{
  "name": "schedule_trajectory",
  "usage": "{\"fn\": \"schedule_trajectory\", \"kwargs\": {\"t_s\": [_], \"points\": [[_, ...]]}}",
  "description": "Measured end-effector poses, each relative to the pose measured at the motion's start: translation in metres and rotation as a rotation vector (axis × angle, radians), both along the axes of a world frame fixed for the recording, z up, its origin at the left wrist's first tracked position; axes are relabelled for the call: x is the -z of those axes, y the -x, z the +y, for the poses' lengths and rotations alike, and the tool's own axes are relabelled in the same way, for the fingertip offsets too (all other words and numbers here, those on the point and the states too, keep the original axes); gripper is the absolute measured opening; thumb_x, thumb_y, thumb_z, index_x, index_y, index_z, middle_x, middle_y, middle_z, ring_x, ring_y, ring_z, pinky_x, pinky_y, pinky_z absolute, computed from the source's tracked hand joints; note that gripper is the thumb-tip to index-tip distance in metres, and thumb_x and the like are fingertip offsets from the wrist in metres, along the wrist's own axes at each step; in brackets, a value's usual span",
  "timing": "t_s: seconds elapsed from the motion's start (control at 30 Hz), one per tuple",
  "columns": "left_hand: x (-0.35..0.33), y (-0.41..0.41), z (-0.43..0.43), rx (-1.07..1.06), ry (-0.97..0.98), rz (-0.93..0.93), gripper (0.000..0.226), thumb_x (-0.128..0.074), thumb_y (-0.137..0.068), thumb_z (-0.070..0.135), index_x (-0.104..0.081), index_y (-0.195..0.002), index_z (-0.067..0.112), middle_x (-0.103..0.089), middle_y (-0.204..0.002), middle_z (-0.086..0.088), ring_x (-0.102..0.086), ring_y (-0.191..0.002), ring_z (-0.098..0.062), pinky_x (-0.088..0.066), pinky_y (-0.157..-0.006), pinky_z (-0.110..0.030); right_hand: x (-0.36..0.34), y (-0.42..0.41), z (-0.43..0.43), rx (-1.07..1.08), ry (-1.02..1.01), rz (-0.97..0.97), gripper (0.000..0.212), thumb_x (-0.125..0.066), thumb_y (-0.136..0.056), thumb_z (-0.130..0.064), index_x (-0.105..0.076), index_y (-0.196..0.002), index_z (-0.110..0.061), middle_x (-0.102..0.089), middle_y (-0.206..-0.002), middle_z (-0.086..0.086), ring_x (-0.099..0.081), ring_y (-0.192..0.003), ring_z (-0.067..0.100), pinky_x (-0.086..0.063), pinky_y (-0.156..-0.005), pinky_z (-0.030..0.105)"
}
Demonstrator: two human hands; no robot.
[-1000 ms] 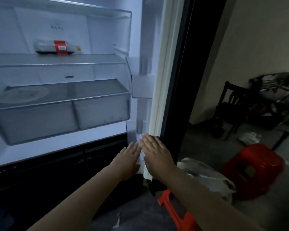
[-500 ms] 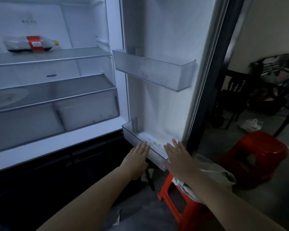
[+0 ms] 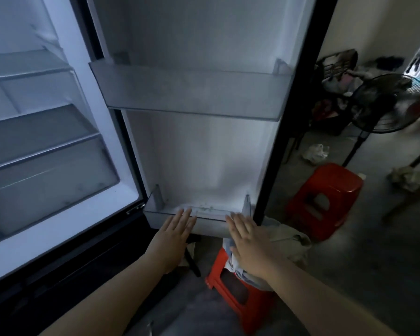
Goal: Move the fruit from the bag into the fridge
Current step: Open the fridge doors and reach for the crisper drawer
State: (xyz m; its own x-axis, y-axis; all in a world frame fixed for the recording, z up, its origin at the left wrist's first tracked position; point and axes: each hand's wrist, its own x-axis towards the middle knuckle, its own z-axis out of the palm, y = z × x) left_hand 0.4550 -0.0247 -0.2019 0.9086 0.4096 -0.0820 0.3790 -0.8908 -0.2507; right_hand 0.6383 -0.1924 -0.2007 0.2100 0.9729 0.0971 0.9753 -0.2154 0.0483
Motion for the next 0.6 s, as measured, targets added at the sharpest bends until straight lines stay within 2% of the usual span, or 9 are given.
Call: {"fn": "schedule_trajectory", "kwargs": {"t_s": [0.07,0.13,0.23,0.33,0.4,0.5,0.6], "points": [[0.003,0.0,0.002,0.02,0.009,-0.065,0.072,-0.033,-0.096,0.029,0.019,-0.142,0.008,0.021,-0.151,-0.013,0.017,-0.14,-0.031,0.002,-0.115,-0.044,0.009,-0.001,0.001,0.024,0.006,0.034,0.072,-0.029,-0.09,-0.041,-0.01,-0.15,-0.007,-0.011,-0.157,0.012,-0.012,-0.144,0.028,-0.006,-0.119,0.042],[0.004,-0.002,-0.002,0.009,0.021,-0.092,0.071,-0.034,-0.095,0.031,0.013,-0.143,0.008,0.014,-0.153,-0.015,0.012,-0.141,-0.032,-0.001,-0.115,-0.044,0.014,-0.002,0.004,0.034,-0.021,-0.002,0.073,-0.03,-0.086,-0.042,-0.019,-0.148,-0.005,-0.023,-0.154,0.015,-0.022,-0.142,0.031,-0.013,-0.114,0.043],[0.005,-0.002,-0.009,-0.039,0.042,-0.114,0.071,-0.033,-0.097,0.034,0.013,-0.143,0.008,0.02,-0.151,-0.014,0.014,-0.141,-0.033,0.0,-0.116,-0.046,0.018,-0.002,0.004,0.02,-0.003,-0.038,0.074,-0.032,-0.085,-0.044,-0.022,-0.147,-0.005,-0.029,-0.152,0.016,-0.028,-0.14,0.031,-0.016,-0.111,0.044],[0.001,0.0,-0.012,-0.056,0.051,-0.069,0.07,-0.026,-0.099,0.034,0.025,-0.14,0.01,0.031,-0.147,-0.012,0.023,-0.139,-0.032,0.004,-0.117,-0.046,0.017,0.001,0.001,0.045,-0.007,-0.064,0.075,-0.034,-0.085,-0.044,-0.02,-0.148,-0.005,-0.028,-0.152,0.016,-0.026,-0.14,0.031,-0.014,-0.113,0.043],[-0.005,0.001,-0.013,-0.06,0.062,-0.043,0.069,-0.026,-0.099,0.032,0.028,-0.137,0.012,0.032,-0.147,-0.01,0.024,-0.14,-0.03,0.007,-0.115,-0.045,0.015,0.002,0.0,0.052,0.01,-0.075,0.081,-0.046,-0.083,-0.045,-0.019,-0.148,-0.006,-0.029,-0.152,0.016,-0.028,-0.139,0.032,-0.016,-0.117,0.044],[-0.012,0.003,-0.01,-0.072,0.086,0.011,0.072,-0.03,-0.098,0.028,0.029,-0.137,0.017,0.033,-0.145,-0.005,0.022,-0.141,-0.026,0.007,-0.114,-0.044,0.006,0.012,0.003,0.079,0.041,-0.09,0.097,-0.072,-0.069,-0.038,-0.025,-0.146,-0.003,-0.034,-0.148,0.02,-0.035,-0.136,0.036,-0.024,-0.112,0.047],[-0.021,0.008,-0.013,-0.118,0.169,-0.007,0.071,-0.032,-0.098,0.031,0.02,-0.145,0.02,0.026,-0.152,-0.003,0.02,-0.142,-0.022,0.006,-0.115,-0.043,-0.003,0.031,0.01,0.163,0.041,-0.09,0.107,-0.081,-0.062,-0.031,-0.021,-0.144,0.002,-0.03,-0.147,0.021,-0.036,-0.134,0.038,-0.021,-0.114,0.049]]}}
